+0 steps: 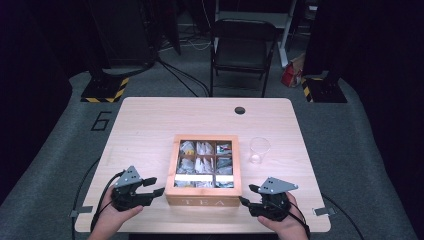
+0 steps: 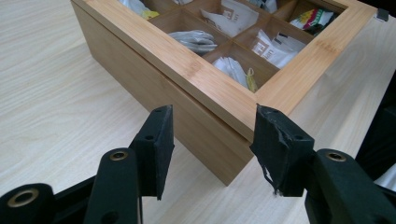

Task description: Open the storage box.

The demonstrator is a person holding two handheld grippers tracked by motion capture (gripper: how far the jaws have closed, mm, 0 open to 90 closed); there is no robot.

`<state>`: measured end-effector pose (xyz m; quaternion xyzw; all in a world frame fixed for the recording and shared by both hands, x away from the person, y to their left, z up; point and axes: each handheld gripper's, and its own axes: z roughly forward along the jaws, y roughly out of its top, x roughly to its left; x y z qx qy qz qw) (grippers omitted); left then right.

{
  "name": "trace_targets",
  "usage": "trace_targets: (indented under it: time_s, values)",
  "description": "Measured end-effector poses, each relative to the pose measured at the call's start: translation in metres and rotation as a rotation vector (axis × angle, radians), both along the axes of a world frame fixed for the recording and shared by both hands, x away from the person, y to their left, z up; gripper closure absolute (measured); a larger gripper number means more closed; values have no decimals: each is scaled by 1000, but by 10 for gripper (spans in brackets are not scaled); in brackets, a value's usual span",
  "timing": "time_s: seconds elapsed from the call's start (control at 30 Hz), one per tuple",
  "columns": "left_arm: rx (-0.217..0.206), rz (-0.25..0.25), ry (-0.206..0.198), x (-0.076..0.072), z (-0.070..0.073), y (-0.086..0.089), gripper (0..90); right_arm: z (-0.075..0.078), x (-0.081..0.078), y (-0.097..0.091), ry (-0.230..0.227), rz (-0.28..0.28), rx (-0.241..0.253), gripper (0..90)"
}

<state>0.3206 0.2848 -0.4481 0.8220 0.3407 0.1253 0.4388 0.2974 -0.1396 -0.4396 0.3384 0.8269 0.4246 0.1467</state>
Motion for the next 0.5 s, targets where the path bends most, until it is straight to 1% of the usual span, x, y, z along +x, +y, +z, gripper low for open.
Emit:
trace_targets:
  time_s: [0.07, 0.1, 0.17, 0.2, 0.23, 0.27, 0.3, 0.4, 0.43, 0.47, 0.5]
  values:
    - [0, -4, 3, -1, 0, 0, 483, -3, 1, 1, 5, 6, -1, 451]
    - [-5, 1, -5, -2, -2, -1, 484, -6, 1, 1, 10, 10, -1, 451]
    - [0, -11, 1, -5, -3, -1, 485, -7, 1, 2, 14, 16, -4, 451]
    - [-1, -7, -4, -6, -4, -2, 485, -10, 1, 2, 16, 14, -5, 453]
    - [1, -19, 1, -7, -4, -2, 485, -11, 1, 3, 22, 12, -7, 454]
    - [-10, -19, -1, -9, -7, -3, 489, -13, 1, 4, 22, 17, -10, 459]
    - [-7, -23, -3, -10, -7, -3, 489, -14, 1, 4, 16, 22, -20, 461]
    - [-17, -23, -2, -11, -12, -4, 500, -17, 2, 6, 15, 28, -27, 489]
    - [-8, -30, 1, -11, -12, -4, 503, -18, 2, 7, 21, 24, -29, 508]
    - [-8, -30, 1, -11, -12, -4, 504, -20, 3, 8, 18, 35, -32, 518]
    - [-5, -29, 1, -11, -15, -6, 511, -21, 3, 9, 21, 40, -39, 528]
